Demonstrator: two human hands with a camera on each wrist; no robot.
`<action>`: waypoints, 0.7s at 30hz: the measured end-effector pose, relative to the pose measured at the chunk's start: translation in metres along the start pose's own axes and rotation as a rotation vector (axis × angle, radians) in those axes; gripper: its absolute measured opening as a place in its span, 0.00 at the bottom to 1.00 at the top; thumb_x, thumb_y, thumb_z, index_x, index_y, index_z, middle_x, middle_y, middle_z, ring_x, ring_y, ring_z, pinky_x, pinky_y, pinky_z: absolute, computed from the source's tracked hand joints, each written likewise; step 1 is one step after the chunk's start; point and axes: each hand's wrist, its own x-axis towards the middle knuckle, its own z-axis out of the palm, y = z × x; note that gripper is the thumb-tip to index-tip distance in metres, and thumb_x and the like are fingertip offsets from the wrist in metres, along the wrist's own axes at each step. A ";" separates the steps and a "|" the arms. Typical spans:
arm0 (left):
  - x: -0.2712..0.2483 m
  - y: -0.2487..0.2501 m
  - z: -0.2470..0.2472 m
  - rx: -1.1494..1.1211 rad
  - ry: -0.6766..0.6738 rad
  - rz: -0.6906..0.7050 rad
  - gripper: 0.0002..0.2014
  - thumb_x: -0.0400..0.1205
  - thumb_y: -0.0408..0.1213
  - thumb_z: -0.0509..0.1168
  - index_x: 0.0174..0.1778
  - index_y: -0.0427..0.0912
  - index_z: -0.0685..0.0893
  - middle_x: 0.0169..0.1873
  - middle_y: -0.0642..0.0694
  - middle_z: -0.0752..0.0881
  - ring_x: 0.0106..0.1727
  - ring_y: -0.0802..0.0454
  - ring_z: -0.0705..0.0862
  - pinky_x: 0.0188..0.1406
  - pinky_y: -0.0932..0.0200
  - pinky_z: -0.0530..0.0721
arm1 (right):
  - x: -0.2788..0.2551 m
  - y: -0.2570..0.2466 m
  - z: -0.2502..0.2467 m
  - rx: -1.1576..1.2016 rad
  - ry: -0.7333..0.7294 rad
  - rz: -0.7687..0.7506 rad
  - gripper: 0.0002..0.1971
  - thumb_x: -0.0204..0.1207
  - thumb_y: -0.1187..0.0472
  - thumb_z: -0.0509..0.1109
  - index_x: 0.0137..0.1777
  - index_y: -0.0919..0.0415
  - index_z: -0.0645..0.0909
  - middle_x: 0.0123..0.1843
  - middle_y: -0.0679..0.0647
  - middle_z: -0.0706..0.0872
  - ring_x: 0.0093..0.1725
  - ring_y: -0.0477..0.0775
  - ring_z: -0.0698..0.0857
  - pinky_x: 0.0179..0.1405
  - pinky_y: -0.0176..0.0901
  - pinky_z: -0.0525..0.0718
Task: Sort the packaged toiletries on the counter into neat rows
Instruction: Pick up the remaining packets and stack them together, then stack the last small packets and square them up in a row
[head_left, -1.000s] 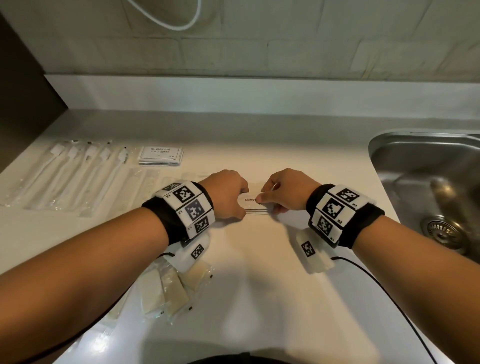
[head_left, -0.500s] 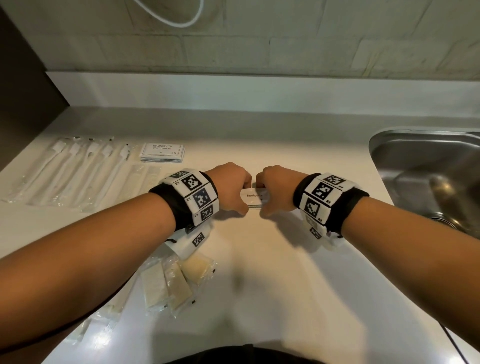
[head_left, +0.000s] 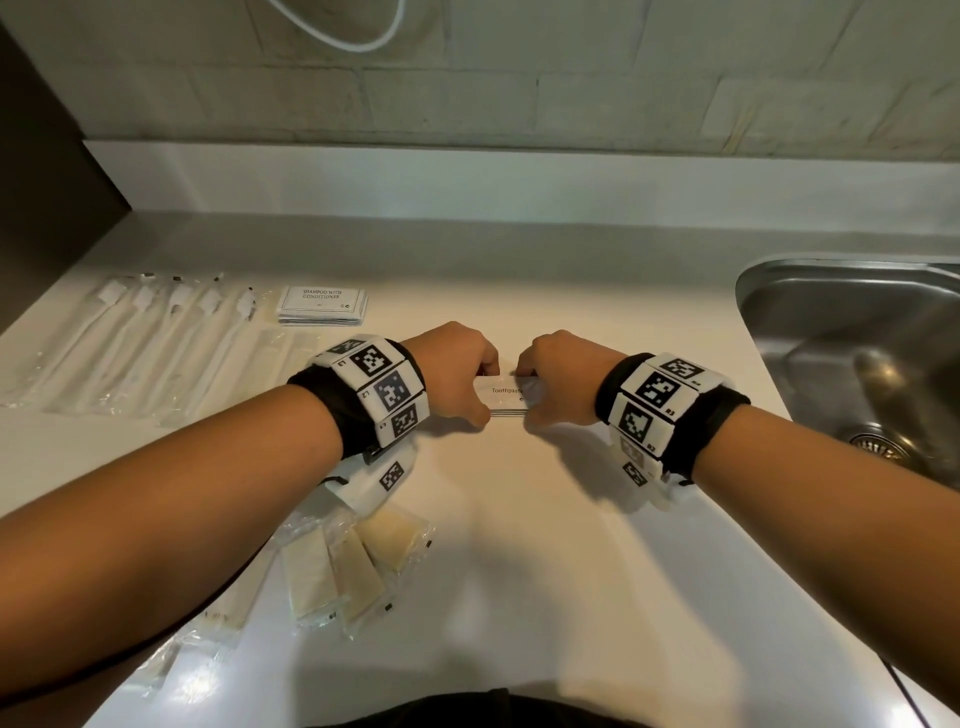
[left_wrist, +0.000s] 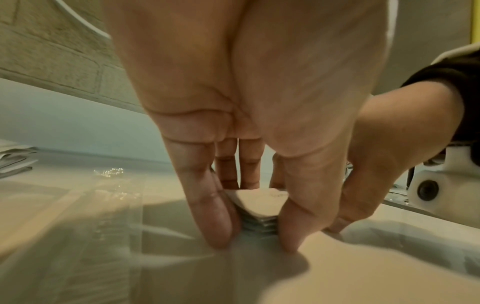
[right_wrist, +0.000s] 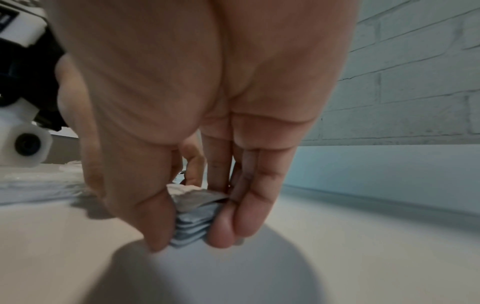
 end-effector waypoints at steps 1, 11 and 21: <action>0.000 0.000 0.000 -0.003 0.000 -0.002 0.20 0.67 0.43 0.79 0.54 0.45 0.87 0.47 0.49 0.88 0.46 0.49 0.85 0.48 0.54 0.86 | 0.000 0.000 0.000 0.003 0.000 -0.002 0.13 0.63 0.57 0.76 0.47 0.57 0.86 0.40 0.52 0.88 0.37 0.53 0.85 0.27 0.37 0.77; -0.008 -0.007 -0.014 -0.005 -0.002 -0.001 0.33 0.67 0.53 0.80 0.67 0.51 0.79 0.54 0.56 0.81 0.51 0.55 0.80 0.47 0.59 0.75 | -0.012 0.000 -0.005 0.011 0.042 0.018 0.36 0.61 0.48 0.77 0.71 0.50 0.72 0.55 0.49 0.76 0.48 0.52 0.83 0.47 0.45 0.86; -0.121 -0.040 -0.032 -0.203 0.245 -0.107 0.25 0.72 0.56 0.76 0.64 0.55 0.82 0.47 0.60 0.84 0.42 0.63 0.82 0.46 0.57 0.79 | -0.065 -0.064 -0.019 0.053 0.071 -0.091 0.33 0.73 0.43 0.72 0.76 0.51 0.69 0.68 0.51 0.81 0.64 0.54 0.80 0.60 0.46 0.78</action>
